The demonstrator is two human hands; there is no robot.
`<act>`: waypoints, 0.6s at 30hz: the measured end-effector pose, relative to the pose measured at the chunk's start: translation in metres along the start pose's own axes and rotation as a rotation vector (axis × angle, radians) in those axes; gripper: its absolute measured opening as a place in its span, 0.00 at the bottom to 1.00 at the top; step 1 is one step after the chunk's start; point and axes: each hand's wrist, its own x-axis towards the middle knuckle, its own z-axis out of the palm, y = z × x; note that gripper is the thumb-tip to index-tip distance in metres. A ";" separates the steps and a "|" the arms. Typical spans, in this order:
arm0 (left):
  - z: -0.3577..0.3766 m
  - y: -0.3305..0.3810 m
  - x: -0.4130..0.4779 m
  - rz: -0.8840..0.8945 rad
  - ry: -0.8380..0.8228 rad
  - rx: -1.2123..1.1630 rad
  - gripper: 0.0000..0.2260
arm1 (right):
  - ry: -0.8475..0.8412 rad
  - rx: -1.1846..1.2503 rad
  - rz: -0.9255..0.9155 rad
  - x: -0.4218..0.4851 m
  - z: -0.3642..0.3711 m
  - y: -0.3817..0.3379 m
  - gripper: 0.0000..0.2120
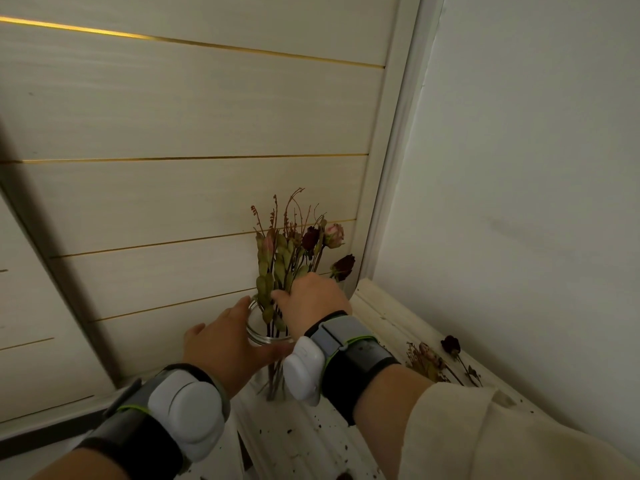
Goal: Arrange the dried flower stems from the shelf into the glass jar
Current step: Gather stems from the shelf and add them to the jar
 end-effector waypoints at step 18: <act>-0.002 0.008 0.000 -0.044 -0.042 -0.048 0.49 | 0.067 0.124 -0.035 -0.017 -0.009 0.004 0.14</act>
